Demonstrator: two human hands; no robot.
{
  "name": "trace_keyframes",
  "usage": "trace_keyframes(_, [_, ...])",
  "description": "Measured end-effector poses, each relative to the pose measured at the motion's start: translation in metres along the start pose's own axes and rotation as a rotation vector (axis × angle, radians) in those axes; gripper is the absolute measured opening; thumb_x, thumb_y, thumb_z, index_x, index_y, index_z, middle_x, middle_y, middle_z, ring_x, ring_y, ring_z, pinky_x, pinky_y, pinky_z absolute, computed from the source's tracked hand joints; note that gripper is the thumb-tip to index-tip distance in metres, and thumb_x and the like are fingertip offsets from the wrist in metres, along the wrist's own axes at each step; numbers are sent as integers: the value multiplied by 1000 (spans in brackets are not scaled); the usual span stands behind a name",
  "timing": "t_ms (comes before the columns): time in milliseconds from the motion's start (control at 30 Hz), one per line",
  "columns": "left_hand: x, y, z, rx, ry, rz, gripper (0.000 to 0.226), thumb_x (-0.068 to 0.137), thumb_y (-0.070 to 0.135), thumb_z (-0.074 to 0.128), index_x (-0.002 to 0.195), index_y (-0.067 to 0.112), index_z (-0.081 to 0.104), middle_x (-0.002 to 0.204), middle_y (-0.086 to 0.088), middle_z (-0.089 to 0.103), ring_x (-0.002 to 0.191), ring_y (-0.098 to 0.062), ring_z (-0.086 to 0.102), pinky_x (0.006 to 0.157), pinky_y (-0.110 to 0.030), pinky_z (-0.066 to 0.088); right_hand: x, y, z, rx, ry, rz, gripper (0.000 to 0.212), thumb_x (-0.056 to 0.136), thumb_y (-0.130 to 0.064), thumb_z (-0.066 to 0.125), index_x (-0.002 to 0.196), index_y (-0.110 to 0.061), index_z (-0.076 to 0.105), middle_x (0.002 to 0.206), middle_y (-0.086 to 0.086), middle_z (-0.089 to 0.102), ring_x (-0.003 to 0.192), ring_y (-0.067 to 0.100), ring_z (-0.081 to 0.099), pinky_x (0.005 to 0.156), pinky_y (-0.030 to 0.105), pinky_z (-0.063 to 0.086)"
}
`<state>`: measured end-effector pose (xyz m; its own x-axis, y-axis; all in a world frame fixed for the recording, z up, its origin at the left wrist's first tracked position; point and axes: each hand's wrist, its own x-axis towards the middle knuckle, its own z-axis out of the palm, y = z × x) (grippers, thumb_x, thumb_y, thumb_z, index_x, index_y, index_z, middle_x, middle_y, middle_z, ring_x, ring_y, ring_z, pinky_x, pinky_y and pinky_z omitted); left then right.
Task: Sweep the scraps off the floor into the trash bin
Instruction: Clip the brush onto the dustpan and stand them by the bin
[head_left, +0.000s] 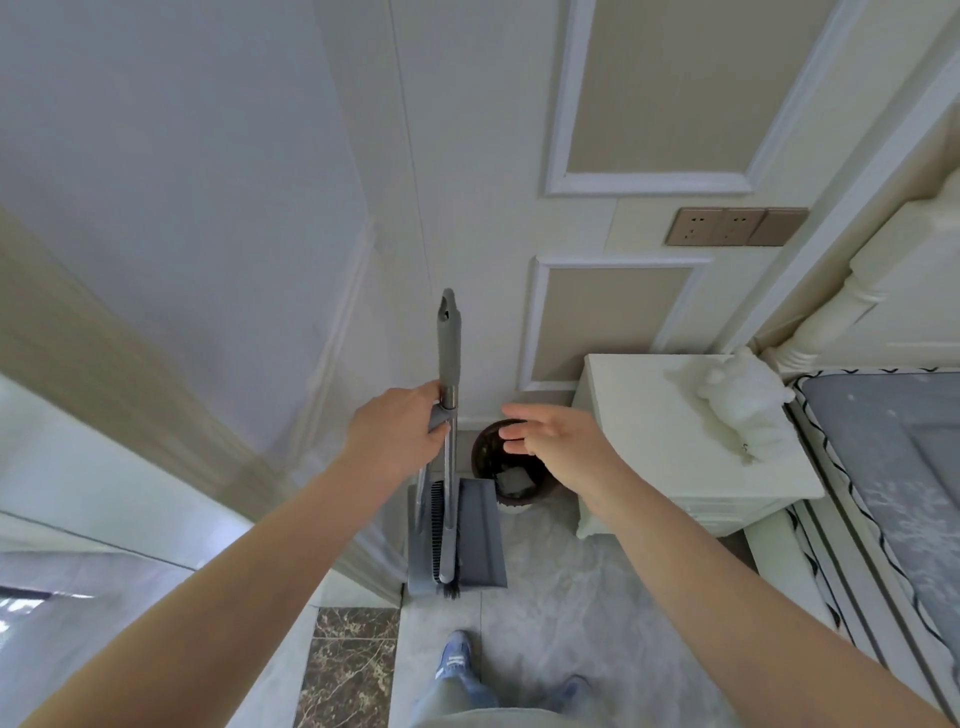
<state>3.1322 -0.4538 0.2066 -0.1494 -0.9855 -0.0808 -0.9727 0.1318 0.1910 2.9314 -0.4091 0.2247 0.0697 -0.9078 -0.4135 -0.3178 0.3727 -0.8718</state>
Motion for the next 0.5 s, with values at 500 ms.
trace_keyframes(500, [30,-6,67,31,-133,27,32,96,34,52,127,28,53,102,-6,67,94,-29,65,68,-34,48,0,55,-20,78,87,221,43,89,1,41,111,-21,71,92,2,77,86,10,73,84,21,45])
